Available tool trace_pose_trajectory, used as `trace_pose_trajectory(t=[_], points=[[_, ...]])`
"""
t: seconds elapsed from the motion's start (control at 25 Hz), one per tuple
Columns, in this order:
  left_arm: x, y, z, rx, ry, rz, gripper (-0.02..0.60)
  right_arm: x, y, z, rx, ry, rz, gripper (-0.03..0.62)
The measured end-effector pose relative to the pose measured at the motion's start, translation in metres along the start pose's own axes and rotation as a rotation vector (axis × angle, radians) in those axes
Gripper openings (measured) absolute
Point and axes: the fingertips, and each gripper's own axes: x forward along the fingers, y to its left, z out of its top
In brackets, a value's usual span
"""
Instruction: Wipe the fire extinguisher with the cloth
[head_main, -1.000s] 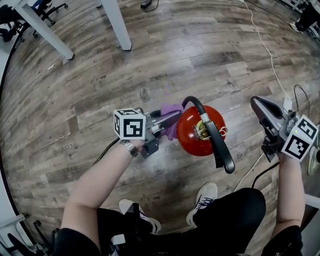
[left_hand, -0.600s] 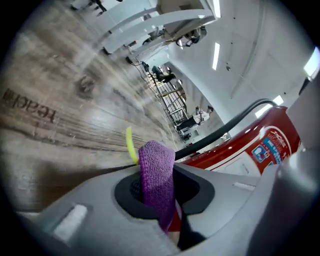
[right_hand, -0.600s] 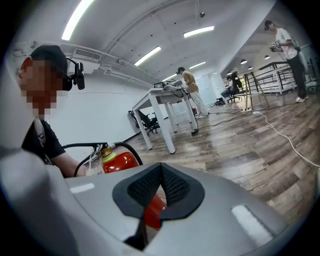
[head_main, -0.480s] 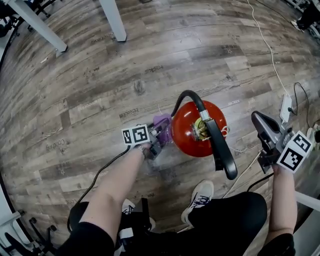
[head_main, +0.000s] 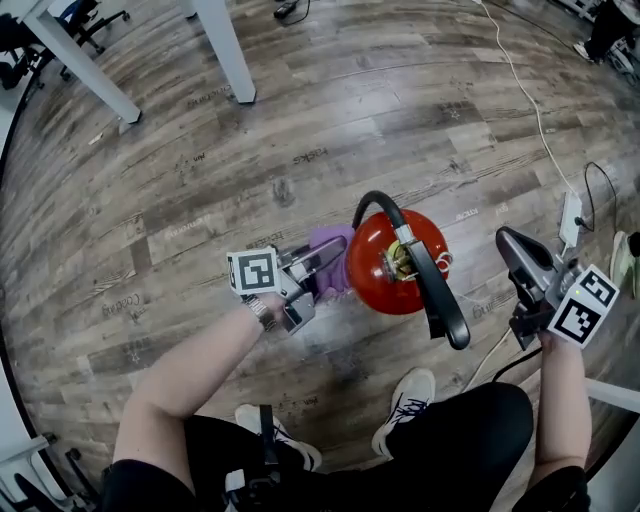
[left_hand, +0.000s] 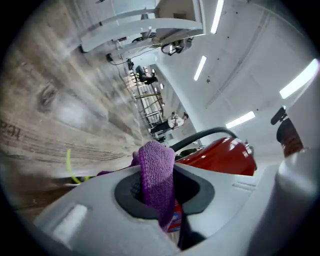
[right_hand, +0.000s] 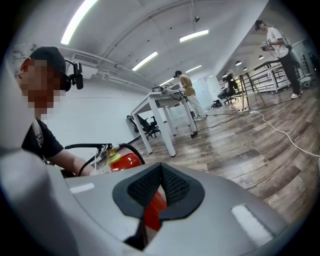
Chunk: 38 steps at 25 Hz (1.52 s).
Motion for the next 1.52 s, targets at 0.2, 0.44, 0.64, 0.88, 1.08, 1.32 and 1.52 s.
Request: trace_pose_trajectory(t=[0.2, 0.44, 0.64, 0.88, 1.08, 1.32, 1.52], points=[[0.005, -0.141, 0.049, 0.240, -0.028, -0.191, 0.054, 0.008, 0.002, 0.010, 0.007, -0.036, 0.019, 0.005], [-0.001, -0.252, 0.045, 0.329, -0.104, -0.352, 0.054, 0.014, 0.001, 0.021, -0.010, -0.053, 0.039, 0.005], [-0.020, -0.246, 0.026, 0.206, -0.242, -0.386, 0.054, 0.015, -0.008, 0.012, 0.011, -0.053, 0.032, 0.005], [-0.044, -0.180, 0.017, 0.114, -0.427, -0.196, 0.055, 0.023, -0.011, 0.006, -0.003, -0.019, 0.049, 0.005], [-0.040, -0.102, 0.000, -0.016, -0.389, 0.025, 0.054, 0.031, -0.014, 0.003, -0.103, 0.094, 0.005, 0.004], [-0.042, 0.004, -0.038, -0.163, -0.473, 0.121, 0.055, 0.043, -0.019, -0.025, -0.069, 0.113, 0.006, 0.003], [-0.056, 0.106, -0.090, -0.172, -0.535, 0.364, 0.057, 0.048, -0.031, -0.058, -0.008, 0.133, -0.008, 0.005]])
